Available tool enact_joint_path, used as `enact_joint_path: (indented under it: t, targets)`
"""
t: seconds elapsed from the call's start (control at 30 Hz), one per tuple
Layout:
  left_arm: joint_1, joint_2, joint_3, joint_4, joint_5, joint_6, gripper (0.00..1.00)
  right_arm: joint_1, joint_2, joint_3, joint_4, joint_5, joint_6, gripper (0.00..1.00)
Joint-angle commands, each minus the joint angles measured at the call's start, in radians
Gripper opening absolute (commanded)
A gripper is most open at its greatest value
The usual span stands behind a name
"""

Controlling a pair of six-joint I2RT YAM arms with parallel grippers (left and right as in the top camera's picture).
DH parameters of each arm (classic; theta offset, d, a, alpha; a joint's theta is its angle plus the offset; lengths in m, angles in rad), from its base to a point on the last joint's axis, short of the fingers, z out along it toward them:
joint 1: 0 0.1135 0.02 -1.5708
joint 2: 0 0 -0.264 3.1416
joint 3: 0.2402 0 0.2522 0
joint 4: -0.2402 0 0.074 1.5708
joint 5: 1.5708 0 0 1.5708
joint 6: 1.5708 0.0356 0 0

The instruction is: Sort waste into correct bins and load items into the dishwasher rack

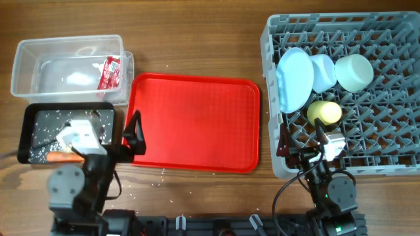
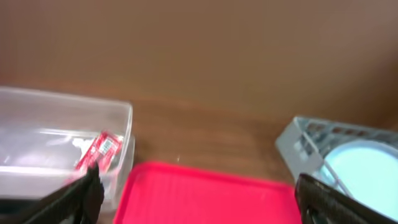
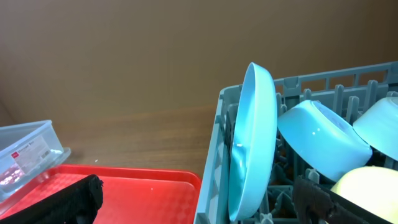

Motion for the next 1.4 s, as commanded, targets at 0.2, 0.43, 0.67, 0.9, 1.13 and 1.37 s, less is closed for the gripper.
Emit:
enact_joint_path:
  t: [0.2, 0.43, 0.67, 0.9, 1.13, 1.37]
  targets:
    - [0.039, -0.336, -0.486, 0.276, 0.056, 0.023, 1.0, 0.002, -0.006, -0.001, 0.006, 0.005, -0.011, 1.0]
    - [0.04, -0.342, -0.602, 0.35, 0.005, 0.023, 1.0, 0.002, -0.006, -0.001, 0.006, 0.005, -0.011, 1.0]
    - [0.04, -0.34, -0.602, 0.35, 0.006, 0.023, 1.0, 0.002, -0.006, -0.001, 0.006, 0.005, -0.011, 1.0]
    - [0.04, -0.339, -0.602, 0.35, 0.006, 0.023, 1.0, 0.002, -0.006, -0.001, 0.006, 0.005, -0.011, 1.0]
    - [0.04, -0.339, -0.602, 0.35, 0.006, 0.023, 1.0, 0.002, -0.006, -0.001, 0.006, 0.005, -0.011, 1.0]
    - [0.04, -0.339, -0.602, 0.35, 0.005, 0.023, 1.0, 0.002, -0.006, -0.001, 0.006, 0.005, -0.011, 1.0]
